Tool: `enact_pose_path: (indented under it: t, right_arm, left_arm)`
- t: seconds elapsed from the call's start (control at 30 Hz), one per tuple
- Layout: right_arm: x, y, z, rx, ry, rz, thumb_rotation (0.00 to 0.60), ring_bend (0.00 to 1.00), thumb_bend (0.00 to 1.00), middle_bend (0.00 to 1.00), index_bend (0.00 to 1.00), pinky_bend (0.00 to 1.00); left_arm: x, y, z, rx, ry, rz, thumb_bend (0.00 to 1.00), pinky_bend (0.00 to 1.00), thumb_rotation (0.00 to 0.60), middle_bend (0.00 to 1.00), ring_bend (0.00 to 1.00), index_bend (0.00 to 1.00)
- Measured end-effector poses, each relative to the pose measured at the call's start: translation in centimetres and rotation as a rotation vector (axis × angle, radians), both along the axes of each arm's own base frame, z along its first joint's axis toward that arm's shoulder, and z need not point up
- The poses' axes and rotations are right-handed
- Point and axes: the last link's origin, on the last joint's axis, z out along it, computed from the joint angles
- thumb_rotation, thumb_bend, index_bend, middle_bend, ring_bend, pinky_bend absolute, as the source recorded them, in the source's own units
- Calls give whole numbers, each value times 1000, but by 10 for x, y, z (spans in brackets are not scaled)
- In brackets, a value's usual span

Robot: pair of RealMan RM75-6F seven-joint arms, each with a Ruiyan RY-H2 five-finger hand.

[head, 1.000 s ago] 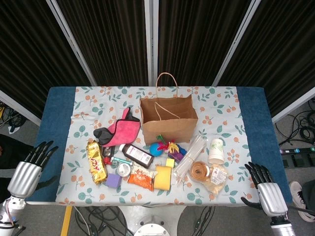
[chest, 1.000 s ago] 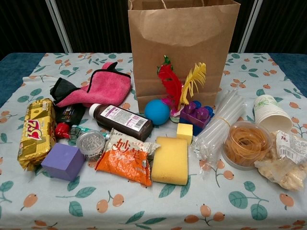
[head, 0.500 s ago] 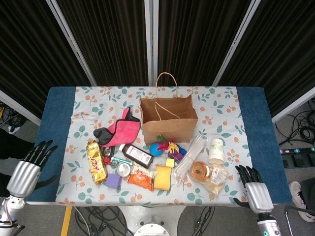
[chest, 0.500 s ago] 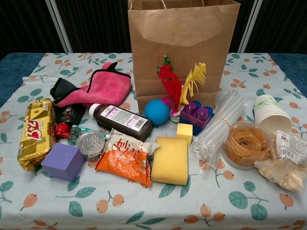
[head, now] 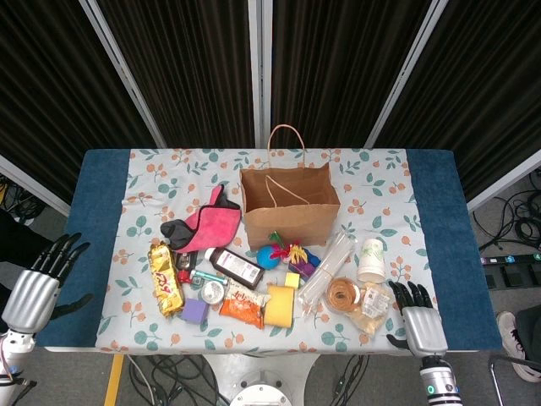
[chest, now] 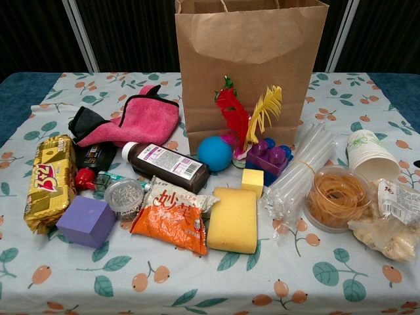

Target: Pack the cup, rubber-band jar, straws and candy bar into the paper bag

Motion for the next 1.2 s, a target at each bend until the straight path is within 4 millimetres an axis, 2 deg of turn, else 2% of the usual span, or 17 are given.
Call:
enact_pose_path:
  t: [0.33, 0.47, 0.67, 0.77, 1.0, 1.2]
  right_arm:
    - [13, -12, -20, 34, 12, -15, 600, 0, 7, 119, 112, 0]
    - [18, -14, -25, 37, 6, -8, 600, 12, 49, 169, 199, 0]
    - [18, -15, -29, 39, 17, -13, 600, 135, 127, 293, 348, 0]
    - [19, -14, -28, 29, 18, -10, 600, 156, 168, 326, 392, 4]
    - [24, -9, -11, -42, -4, 23, 600, 195, 212, 371, 452, 30]
    - [37, -4, 24, -152, -45, 89, 600, 205, 217, 380, 463, 41]
  left_arm:
    - [-6, 5, 5, 11, -10, 11, 31, 200, 600, 165, 85, 156]
    - [-7, 6, 6, 11, -11, 13, 31, 200, 600, 165, 84, 155]
    - [-8, 7, 5, 9, -12, 15, 30, 200, 600, 165, 84, 155]
    - [-8, 7, 5, 10, -15, 14, 30, 200, 600, 165, 84, 155]
    - [-4, 6, 4, 4, -23, 4, 31, 200, 600, 164, 84, 155]
    - [1, 5, 2, -1, -26, -8, 30, 200, 600, 164, 84, 155]
